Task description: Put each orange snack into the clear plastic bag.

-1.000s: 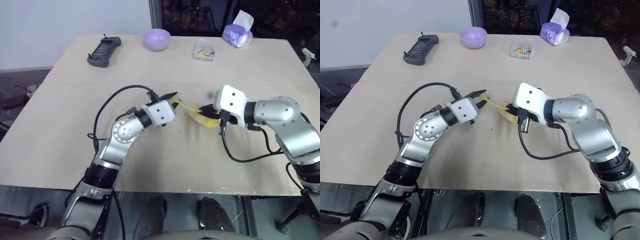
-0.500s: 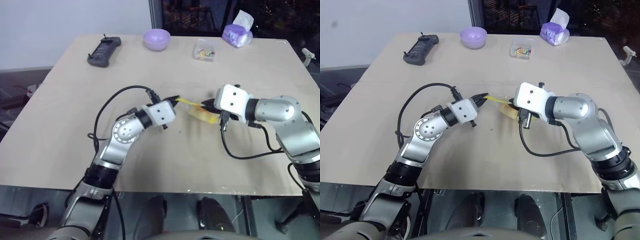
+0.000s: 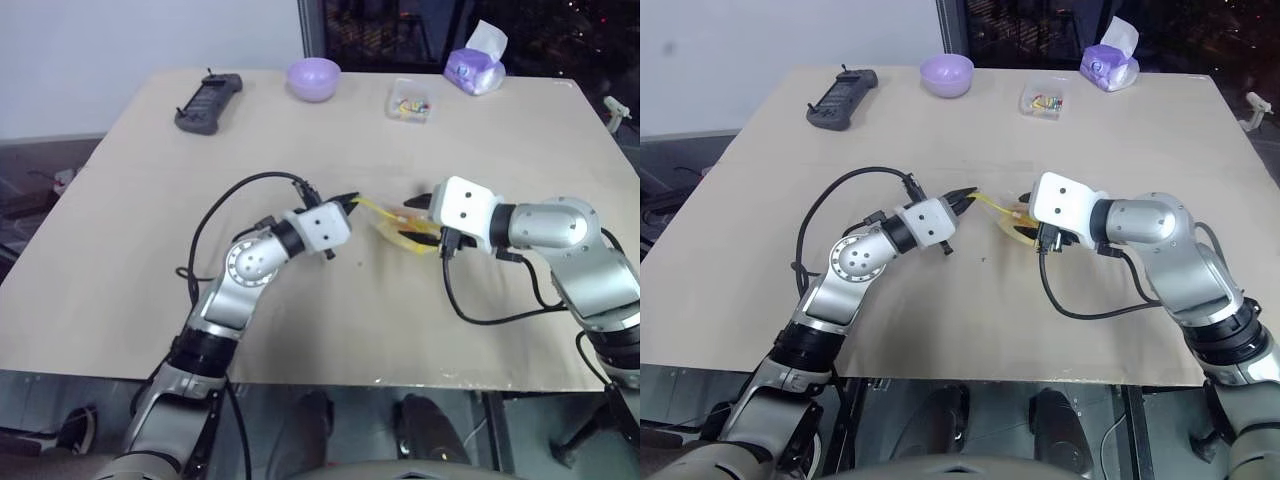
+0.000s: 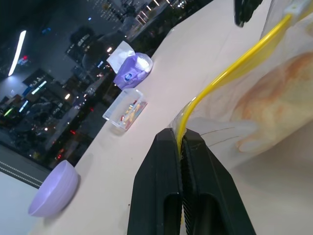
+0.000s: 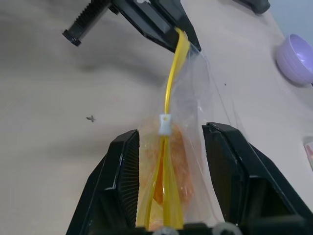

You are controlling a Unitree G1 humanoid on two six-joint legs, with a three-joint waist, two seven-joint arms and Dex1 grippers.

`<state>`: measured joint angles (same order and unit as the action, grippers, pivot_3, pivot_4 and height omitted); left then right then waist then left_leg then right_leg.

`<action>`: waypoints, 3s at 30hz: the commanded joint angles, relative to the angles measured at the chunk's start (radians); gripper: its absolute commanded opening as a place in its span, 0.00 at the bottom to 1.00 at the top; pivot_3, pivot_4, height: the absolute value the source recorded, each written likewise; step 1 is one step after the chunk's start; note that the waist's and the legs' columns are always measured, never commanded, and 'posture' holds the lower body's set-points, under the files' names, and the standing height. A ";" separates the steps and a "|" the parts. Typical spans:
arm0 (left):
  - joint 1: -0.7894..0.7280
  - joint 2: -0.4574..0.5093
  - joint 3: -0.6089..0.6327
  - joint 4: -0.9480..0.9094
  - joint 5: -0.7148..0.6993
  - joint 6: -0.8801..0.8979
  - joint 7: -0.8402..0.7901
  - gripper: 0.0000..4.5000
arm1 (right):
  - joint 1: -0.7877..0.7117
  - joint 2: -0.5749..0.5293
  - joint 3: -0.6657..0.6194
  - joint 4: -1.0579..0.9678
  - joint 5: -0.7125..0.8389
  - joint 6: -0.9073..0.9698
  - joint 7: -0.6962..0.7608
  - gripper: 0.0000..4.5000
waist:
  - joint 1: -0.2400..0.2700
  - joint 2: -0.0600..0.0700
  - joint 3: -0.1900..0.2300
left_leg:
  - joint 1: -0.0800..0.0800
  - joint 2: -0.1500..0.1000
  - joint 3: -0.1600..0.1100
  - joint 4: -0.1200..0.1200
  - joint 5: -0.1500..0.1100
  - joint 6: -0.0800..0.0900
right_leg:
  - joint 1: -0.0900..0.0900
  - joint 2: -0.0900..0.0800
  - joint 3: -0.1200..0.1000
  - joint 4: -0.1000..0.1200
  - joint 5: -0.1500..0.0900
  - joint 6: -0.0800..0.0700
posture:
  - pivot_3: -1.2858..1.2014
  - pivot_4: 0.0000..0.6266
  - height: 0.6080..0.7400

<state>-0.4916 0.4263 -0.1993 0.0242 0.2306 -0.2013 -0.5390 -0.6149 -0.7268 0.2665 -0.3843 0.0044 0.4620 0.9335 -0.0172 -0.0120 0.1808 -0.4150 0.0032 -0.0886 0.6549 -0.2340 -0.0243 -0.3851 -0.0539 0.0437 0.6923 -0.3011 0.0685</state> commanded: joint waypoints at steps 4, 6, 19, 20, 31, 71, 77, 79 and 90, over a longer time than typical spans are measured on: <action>-0.012 -0.003 0.006 -0.013 -0.008 -0.005 0.007 0.00 | -0.015 0.000 -0.027 -0.041 0.015 0.003 0.002 0.01 | 0.000 0.000 0.000 | 0.000 0.000 0.000 0.000 0.000 0.000 | 0.000 0.000 0.000 0.000 0.000 0.000 | 0.52 0.24 1.00; -0.011 -0.002 0.007 -0.015 -0.008 -0.005 0.007 0.00 | -0.015 0.001 -0.024 -0.038 0.012 0.002 -0.001 0.01 | 0.000 0.000 0.000 | 0.000 0.000 0.000 0.000 0.000 0.000 | 0.000 0.000 0.000 0.000 0.000 0.000 | 0.52 0.24 1.00; -0.008 -0.003 0.005 -0.018 -0.008 -0.002 0.007 0.00 | -0.023 0.020 -0.026 -0.036 0.013 0.008 -0.014 0.01 | 0.000 0.000 0.000 | 0.000 0.000 0.000 0.000 0.000 0.000 | 0.000 0.000 0.000 0.000 0.000 0.000 | 0.52 0.24 1.00; -0.009 -0.004 0.005 -0.018 -0.008 -0.002 0.007 0.00 | -0.023 0.020 -0.027 -0.036 0.013 0.009 -0.013 0.07 | 0.000 0.000 0.000 | 0.000 0.000 0.000 0.000 0.000 0.000 | 0.000 0.000 0.000 0.000 0.000 0.000 | 0.52 0.24 1.00; -0.004 -0.004 0.005 -0.021 -0.008 0.001 0.008 0.00 | -0.030 0.030 -0.028 -0.053 0.031 0.036 -0.007 0.30 | 0.000 0.000 0.000 | 0.000 0.000 0.000 0.000 0.000 0.000 | 0.000 0.000 0.000 0.000 0.000 0.000 | 0.52 0.24 1.00; -0.015 0.053 0.103 0.009 0.102 0.210 0.259 0.00 | -0.005 -0.076 -0.050 0.002 -0.002 0.063 -0.027 0.01 | 0.000 0.000 0.000 | 0.000 0.000 0.000 0.000 0.000 0.000 | 0.000 0.000 0.000 0.000 0.000 0.000 | 0.52 0.24 1.00; -0.020 0.047 0.096 0.014 0.083 0.201 0.254 0.00 | -0.002 -0.108 -0.062 0.009 0.008 0.066 -0.029 0.01 | 0.000 0.000 0.000 | 0.000 0.000 0.000 0.000 0.000 0.000 | 0.000 0.000 0.000 0.000 0.000 0.000 | 0.52 0.24 1.00; -0.028 0.038 0.091 0.019 0.066 0.194 0.244 0.00 | -0.014 -0.093 -0.067 0.020 0.003 0.050 -0.051 0.01 | 0.000 0.000 0.000 | 0.000 0.000 0.000 0.000 0.000 0.000 | 0.000 0.000 0.000 0.000 0.000 0.000 | 0.52 0.24 1.00; -0.592 -0.057 0.077 0.579 0.042 -0.066 0.403 0.00 | -0.351 0.088 -0.120 0.465 -0.168 -0.290 -0.430 0.01 | 0.000 -0.001 0.000 | -0.002 -0.001 0.000 -0.002 0.004 -0.006 | 0.000 -0.001 -0.001 -0.004 0.000 0.000 | 0.52 0.24 1.00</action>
<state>-1.0836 0.3666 -0.1452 0.5603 0.2754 -0.2146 -0.1623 -0.9515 -0.6286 0.1863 0.0615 -0.1504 0.2094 0.5269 -0.0172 -0.0132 0.1808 -0.4166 0.0021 -0.0881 0.6497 -0.2302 -0.0304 -0.3854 -0.0551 0.0433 0.6836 -0.3009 0.0687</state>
